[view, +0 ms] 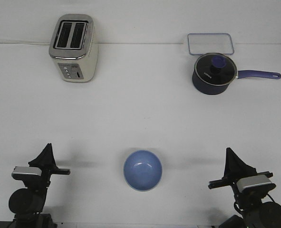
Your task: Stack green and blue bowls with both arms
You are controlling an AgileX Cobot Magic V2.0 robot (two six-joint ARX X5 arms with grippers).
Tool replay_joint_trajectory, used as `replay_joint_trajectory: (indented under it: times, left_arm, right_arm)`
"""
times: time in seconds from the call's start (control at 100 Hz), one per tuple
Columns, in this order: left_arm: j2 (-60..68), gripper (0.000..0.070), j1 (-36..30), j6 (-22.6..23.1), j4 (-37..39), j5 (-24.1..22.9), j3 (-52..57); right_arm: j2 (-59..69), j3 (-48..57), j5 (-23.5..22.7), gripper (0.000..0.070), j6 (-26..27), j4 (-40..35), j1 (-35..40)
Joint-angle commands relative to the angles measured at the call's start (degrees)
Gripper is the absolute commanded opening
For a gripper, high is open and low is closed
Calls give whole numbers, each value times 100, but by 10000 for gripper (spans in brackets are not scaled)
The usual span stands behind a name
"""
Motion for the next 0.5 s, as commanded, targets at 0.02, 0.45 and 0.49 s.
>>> replay_joint_trajectory:
  times: [0.02,0.45,0.49]
  left_arm:
    - [-11,15,15,-70,114,28,-87]
    - [-7,15,13,-66,374,28,-236]
    - [-7,15,13,-66,372,28,-236]
  right_arm:
    - [-2,-4,11,3,-42,55,35]
    - [0,-4,11,3,-42,55,35]
    - [-2,-4,9,3,-42,57,35]
